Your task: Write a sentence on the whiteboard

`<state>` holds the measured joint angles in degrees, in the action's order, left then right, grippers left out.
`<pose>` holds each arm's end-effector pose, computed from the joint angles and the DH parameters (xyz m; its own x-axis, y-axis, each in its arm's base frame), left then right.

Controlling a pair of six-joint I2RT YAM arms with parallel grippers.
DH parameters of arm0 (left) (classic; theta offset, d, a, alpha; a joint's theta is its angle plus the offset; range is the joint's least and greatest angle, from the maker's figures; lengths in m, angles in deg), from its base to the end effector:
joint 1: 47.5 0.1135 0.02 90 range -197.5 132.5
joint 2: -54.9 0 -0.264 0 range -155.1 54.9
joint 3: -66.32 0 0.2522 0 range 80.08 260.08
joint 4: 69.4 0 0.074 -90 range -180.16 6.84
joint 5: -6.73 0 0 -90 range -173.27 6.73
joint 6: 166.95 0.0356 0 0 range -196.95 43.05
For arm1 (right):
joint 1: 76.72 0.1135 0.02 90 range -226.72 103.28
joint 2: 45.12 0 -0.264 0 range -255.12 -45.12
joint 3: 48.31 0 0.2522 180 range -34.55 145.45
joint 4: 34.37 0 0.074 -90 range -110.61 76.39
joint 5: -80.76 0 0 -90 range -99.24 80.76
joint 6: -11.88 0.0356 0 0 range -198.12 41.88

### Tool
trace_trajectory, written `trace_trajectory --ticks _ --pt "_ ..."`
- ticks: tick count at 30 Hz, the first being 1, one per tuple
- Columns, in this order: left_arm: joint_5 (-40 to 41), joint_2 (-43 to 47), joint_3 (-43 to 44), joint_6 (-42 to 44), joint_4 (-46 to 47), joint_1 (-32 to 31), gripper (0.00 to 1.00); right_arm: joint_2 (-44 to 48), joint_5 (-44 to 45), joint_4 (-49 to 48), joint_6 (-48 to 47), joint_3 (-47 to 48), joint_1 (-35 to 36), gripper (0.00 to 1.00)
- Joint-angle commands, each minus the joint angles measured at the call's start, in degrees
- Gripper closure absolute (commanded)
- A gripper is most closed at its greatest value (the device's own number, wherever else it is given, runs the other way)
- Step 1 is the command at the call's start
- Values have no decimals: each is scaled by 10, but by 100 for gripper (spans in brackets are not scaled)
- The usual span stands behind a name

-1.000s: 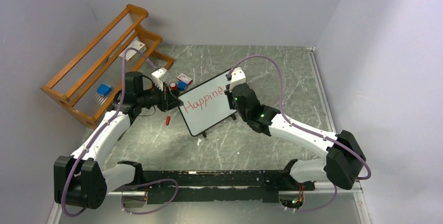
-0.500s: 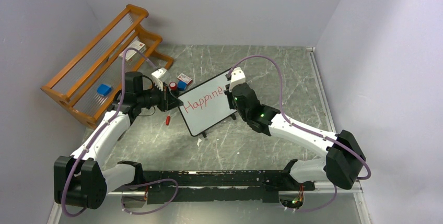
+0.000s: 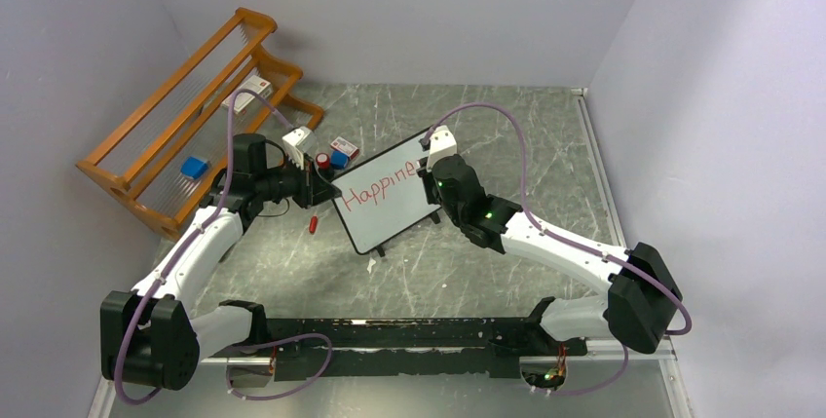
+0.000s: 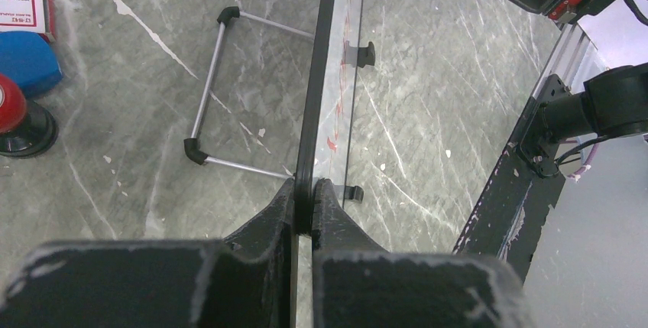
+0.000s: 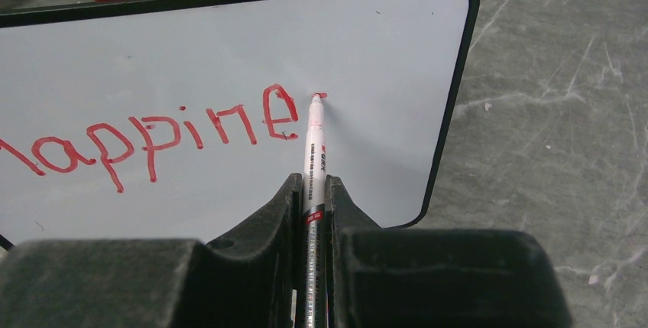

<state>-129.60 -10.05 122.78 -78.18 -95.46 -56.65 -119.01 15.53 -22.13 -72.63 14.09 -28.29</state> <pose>0.2317 -0.0634 0.2595 -0.5748 0.0776 -0.8146 0.6858 0.5888 -0.4278 0.2044 0.2080 0.2741 -0.3064 -0.2146 -0.9274 -0.3973 0.9142 -0.0803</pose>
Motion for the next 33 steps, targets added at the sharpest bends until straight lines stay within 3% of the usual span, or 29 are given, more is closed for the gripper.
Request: trace_trajectory --ticks 1,24,33 --pt "48 -14 -5 66 -54 0 95 -6 -20 -10 -1 8 -3 100" --pt "49 -15 -5 65 -54 0 95 -1 -18 20 5 -13 -3 100" --pt "48 -15 -5 65 -54 0 95 -1 22 31 14 -18 -3 100"
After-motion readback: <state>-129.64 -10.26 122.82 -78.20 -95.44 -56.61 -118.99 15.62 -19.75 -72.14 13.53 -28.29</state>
